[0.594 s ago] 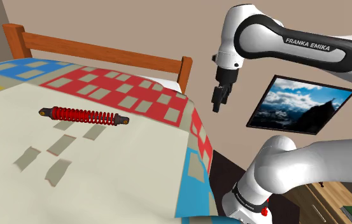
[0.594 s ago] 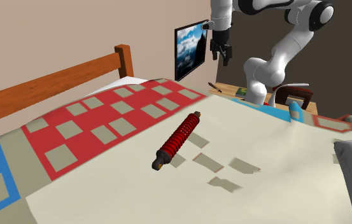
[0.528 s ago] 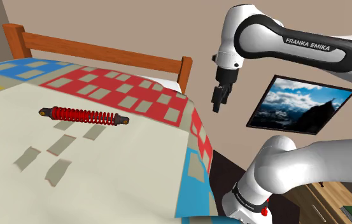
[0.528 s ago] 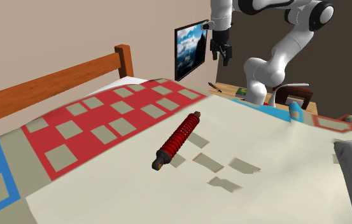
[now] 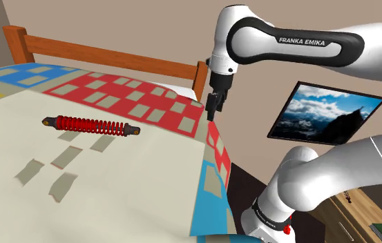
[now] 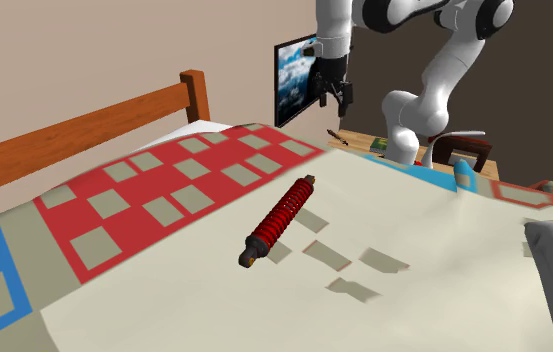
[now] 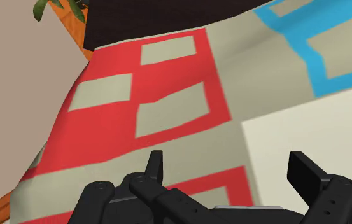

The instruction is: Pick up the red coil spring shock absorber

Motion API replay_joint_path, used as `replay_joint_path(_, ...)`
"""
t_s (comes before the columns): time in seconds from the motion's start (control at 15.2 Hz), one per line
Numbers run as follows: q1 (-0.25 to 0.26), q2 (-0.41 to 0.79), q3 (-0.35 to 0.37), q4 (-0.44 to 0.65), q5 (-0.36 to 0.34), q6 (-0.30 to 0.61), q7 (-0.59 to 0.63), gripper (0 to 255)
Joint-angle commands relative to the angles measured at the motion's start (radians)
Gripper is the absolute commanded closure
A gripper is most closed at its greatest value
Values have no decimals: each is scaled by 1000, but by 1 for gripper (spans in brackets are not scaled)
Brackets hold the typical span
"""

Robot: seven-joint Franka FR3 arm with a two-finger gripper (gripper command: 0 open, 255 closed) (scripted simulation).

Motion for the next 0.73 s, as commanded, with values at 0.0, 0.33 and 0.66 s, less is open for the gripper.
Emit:
replay_joint_path(0.0,19,66,17,28,17,50,0,0)
replay_joint_path(0.33,57,216,53,121,47,136,-7,0)
replay_joint_path(0.66,91,365,90,236,65,200,-14,0)
